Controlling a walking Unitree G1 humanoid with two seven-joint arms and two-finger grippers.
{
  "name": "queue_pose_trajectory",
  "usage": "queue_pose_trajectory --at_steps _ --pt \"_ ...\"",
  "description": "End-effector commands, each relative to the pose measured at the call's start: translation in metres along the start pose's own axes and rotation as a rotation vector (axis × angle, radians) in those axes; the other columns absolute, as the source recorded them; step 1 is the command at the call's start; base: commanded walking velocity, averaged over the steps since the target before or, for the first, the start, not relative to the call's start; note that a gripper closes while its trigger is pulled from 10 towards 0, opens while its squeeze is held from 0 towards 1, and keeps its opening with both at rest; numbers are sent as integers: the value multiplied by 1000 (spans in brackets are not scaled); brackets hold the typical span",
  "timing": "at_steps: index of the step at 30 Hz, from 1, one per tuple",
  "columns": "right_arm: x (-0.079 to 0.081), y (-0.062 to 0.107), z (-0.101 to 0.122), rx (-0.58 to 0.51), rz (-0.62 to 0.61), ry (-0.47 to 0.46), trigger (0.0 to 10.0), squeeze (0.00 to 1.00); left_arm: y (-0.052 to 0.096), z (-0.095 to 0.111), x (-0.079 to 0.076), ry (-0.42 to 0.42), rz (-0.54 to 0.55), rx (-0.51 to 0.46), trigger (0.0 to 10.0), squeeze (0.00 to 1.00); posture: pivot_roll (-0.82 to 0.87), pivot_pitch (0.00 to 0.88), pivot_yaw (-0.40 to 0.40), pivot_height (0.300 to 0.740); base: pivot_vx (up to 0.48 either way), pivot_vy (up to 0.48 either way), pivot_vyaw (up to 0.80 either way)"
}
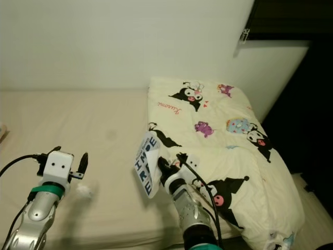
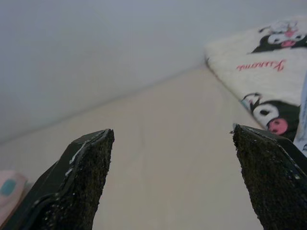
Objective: Clean up the room
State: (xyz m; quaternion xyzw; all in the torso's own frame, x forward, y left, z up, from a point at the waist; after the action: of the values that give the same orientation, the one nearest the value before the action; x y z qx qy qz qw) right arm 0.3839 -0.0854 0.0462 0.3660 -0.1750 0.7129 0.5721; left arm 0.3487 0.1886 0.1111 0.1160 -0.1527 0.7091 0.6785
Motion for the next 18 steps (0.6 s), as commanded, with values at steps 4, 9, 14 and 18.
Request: queue_pose_trajectory --at_steps 4,9,14,18 --pt "1 0 6 -31 0 9 10000 0 0 -5 -9 21 -32 27 10000 0 57 0 15 740 0 75 0" --pt "-2 1 4 -36 -9 10 10000 0 1 -6 -9 24 -36 28 10000 0 57 0 18 740 0 335 0" --pt "-2 1 3 -38 -10 10 10000 0 2 -7 -8 28 -36 33 10000 0 58 0 18 740 0 383 0" --pt "-2 1 2 -33 -10 9 10000 0 3 -8 -7 31 -35 39 10000 0 61 0 14 740 0 425 0"
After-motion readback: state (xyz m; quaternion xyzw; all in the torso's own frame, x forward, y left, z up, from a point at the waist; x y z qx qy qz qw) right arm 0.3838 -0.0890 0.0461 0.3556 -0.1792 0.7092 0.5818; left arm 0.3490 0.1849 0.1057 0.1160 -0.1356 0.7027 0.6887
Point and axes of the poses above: a point about 5 cm out from each wrist's last joint towards the gripper, its own y axis pointing back from the gripper into the wrist, its own z axis along the axis of the wrist's last joint, x = y × z, the point moved 6 cm from there along -y, pointing out of the wrist towards the gripper, and after that the axes turned 3 degrees about -y, right-handed, at the moved point
